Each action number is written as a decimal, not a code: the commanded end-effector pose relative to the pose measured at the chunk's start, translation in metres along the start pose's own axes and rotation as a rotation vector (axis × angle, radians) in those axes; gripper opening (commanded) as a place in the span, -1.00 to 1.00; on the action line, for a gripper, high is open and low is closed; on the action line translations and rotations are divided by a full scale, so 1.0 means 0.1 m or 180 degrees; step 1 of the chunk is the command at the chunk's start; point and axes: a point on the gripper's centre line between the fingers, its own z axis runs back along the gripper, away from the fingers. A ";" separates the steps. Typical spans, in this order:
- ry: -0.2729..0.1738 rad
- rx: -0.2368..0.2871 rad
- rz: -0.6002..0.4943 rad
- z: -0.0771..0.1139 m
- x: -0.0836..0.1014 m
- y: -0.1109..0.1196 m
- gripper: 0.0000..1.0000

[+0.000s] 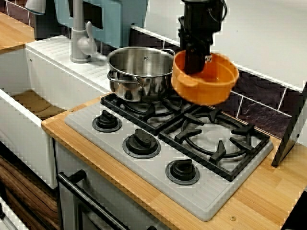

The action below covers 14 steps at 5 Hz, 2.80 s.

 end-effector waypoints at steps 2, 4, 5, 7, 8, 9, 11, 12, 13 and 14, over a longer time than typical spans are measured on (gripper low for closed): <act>-0.0171 0.0016 -0.0055 -0.08 -0.24 -0.20 -1.00; -0.0018 0.0039 -0.0036 -0.38 -0.19 -0.22 -1.00; 0.0076 0.0058 -0.0024 -0.54 -0.16 -0.22 -1.00; 0.0085 0.0063 0.0021 -0.50 -0.19 -0.20 1.00; -0.0003 -0.0011 0.0090 -0.33 -0.24 -0.12 1.00; -0.0100 -0.0081 0.0157 -0.15 -0.29 -0.03 1.00; -0.0243 -0.0172 0.0178 0.23 -0.32 0.06 1.00; -0.0342 -0.0261 0.0072 0.50 -0.30 0.00 1.00; -0.0475 -0.0242 -0.0005 0.72 -0.31 -0.09 1.00; -0.0641 -0.0212 -0.0032 0.87 -0.33 -0.14 1.00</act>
